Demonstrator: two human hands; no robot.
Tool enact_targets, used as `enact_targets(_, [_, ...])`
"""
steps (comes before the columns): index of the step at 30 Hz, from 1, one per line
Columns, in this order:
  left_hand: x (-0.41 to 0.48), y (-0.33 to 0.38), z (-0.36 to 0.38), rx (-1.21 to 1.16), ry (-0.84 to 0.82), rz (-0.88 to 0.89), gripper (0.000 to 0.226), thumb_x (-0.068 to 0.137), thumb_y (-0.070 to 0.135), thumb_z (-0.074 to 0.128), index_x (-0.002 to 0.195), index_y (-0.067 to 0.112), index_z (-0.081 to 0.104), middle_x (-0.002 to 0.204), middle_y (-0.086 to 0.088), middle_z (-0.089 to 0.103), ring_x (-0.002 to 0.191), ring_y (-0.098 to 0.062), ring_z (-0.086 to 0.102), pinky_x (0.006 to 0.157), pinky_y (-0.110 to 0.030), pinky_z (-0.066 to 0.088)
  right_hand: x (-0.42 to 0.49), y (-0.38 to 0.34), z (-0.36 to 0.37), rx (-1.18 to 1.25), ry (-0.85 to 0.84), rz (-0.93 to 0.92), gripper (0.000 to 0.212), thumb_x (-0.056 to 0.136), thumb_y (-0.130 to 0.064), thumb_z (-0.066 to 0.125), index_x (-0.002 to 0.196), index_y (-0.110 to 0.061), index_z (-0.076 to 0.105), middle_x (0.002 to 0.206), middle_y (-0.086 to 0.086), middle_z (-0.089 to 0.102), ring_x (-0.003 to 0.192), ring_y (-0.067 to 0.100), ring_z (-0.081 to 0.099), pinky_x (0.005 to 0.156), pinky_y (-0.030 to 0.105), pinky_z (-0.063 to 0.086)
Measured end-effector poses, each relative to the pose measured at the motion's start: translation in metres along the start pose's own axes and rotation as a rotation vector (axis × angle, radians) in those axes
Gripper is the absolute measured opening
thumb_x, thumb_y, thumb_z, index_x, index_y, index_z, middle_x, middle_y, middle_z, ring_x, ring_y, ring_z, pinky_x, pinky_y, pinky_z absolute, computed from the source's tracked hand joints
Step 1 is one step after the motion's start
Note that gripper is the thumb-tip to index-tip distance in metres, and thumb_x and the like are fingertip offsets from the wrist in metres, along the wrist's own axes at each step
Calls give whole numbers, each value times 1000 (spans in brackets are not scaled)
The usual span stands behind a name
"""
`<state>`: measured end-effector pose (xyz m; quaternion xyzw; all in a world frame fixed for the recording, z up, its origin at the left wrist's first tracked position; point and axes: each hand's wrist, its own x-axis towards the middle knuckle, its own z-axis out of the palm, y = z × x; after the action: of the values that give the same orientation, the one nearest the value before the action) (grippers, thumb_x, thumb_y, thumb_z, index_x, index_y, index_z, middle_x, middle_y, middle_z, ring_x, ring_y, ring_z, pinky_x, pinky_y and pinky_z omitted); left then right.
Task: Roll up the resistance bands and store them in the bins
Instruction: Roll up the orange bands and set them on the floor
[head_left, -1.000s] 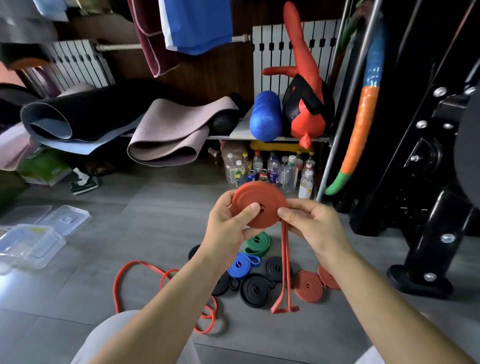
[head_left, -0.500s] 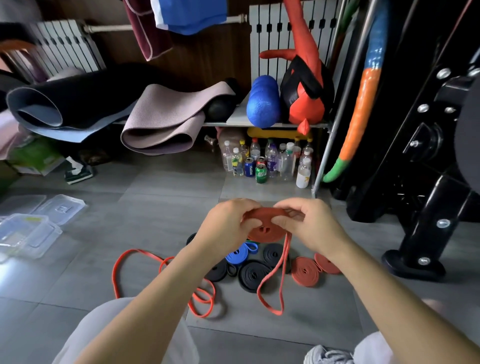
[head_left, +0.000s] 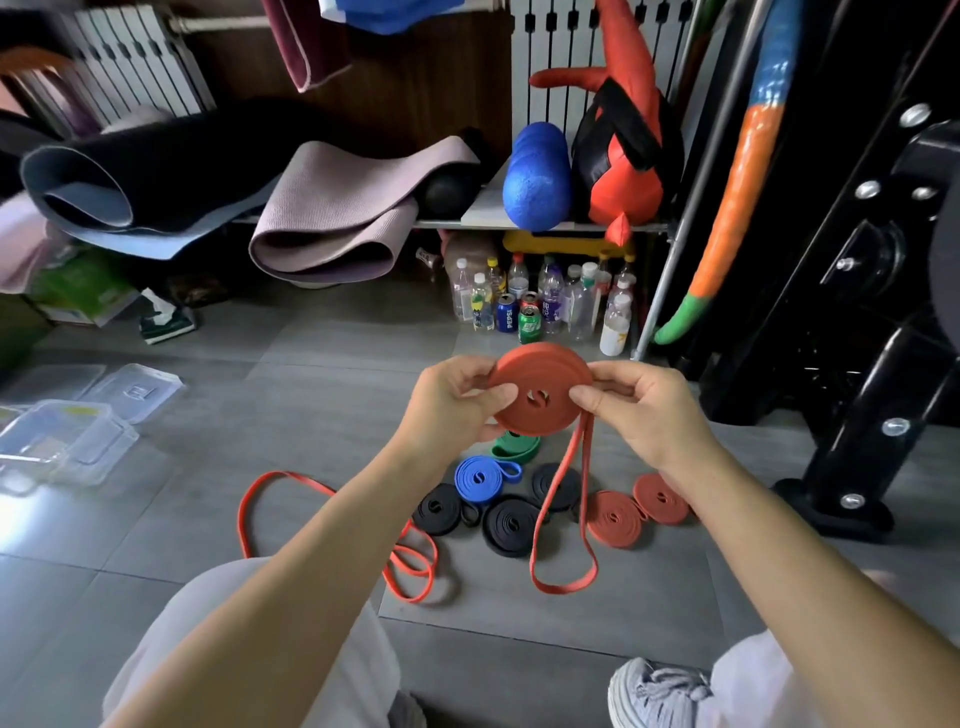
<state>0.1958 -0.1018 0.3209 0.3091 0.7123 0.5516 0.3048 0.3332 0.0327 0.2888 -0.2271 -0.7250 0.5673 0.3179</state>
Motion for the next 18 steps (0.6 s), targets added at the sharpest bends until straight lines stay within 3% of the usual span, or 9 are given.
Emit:
enact_targets(3, [1,-7,-2,611,-6,190,30,85,17,66,114,15,58,112,-5,62,97,-20,61,85,-37,51,-3,2,1,-147,-70,-9,26,75,-5,75,87,-28,71,79,-12,71,76,7,68,74,18,53])
enact_targets(4, [0,-10,-1,809,-4,294,39,84,23,67,121,19,54,117,-2,58,103,-20,57,87,-36,49,-5,3,2,-230,-96,-13,24,75,-7,75,92,-24,72,81,-11,71,77,9,69,76,23,54])
enact_targets(6, [-4,-16,4,981,-18,435,44,85,28,64,126,24,50,118,2,57,104,-22,54,82,-36,47,-7,4,5,-349,-120,-31,22,75,-10,76,95,-19,73,78,-13,70,75,10,69,76,29,55])
enact_targets(11, [-1,-16,7,694,42,345,21,81,22,68,101,23,63,89,4,68,84,-21,62,73,-29,47,-6,-2,2,-231,-96,-41,30,72,-11,78,80,-38,68,78,-14,71,74,6,68,75,23,55])
enact_targets(15, [1,-7,2,240,75,202,22,79,8,72,84,27,62,84,4,67,83,-20,66,76,-36,56,-5,-5,-1,-73,-67,20,24,63,-22,77,81,-35,67,75,-15,72,74,5,68,69,13,51])
enact_targets(18, [-1,-4,1,61,86,183,28,80,4,71,82,29,60,84,6,65,74,-12,65,63,-24,56,-4,-4,1,-5,-19,18,22,68,-14,77,80,-31,68,70,-20,71,68,-4,66,64,7,47])
